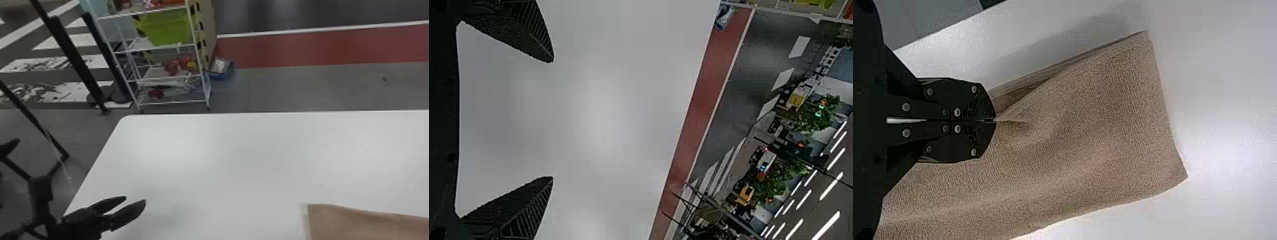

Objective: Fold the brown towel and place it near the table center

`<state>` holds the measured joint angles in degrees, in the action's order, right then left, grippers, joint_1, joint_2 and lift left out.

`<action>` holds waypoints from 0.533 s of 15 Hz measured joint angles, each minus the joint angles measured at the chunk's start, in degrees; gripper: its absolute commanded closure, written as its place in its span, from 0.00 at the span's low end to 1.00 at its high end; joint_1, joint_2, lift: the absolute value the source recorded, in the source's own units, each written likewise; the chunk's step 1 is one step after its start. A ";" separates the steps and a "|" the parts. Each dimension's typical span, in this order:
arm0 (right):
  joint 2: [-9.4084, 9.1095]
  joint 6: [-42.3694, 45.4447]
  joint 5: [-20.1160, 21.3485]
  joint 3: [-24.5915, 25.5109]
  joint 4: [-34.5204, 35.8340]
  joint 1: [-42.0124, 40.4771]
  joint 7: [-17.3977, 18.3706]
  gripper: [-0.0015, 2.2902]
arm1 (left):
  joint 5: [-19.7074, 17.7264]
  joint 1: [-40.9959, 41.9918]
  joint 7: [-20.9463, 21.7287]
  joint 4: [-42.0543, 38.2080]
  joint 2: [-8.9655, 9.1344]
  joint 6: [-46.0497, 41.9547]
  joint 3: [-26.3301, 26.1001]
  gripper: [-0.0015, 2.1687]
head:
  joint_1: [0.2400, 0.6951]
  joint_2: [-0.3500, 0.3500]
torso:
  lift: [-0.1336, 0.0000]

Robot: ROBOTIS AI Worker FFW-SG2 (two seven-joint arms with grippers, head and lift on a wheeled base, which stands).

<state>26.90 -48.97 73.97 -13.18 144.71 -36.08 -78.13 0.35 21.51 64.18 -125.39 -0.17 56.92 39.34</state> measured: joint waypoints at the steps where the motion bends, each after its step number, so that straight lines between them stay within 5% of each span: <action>1: 0.03 0.02 -0.48 0.20 0.49 0.00 0.00 0.54 | 0.00 0.00 0.05 -0.02 0.00 0.04 0.07 0.01 | 1.00 0.82 | 0.09; 4: 0.05 -0.07 -1.03 -0.27 0.45 -0.62 0.00 0.52 | 0.00 0.02 0.07 -0.03 0.00 0.14 0.04 0.01 | 1.00 0.83 | 0.09; 6: 0.00 -0.17 -0.75 -0.50 -0.28 -0.72 0.00 0.02 | 0.00 0.03 0.07 -0.03 0.00 0.09 -0.02 0.01 | 1.00 0.83 | 0.09; 8: -0.12 -1.91 -0.75 -0.29 -0.37 -0.36 0.00 0.00 | 0.00 0.03 0.07 0.00 0.00 0.05 -0.07 0.01 | 1.00 0.82 | 0.09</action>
<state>26.78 -50.88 73.22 -13.46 144.33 -36.43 -78.13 0.35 21.53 64.25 -125.39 -0.17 56.96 39.27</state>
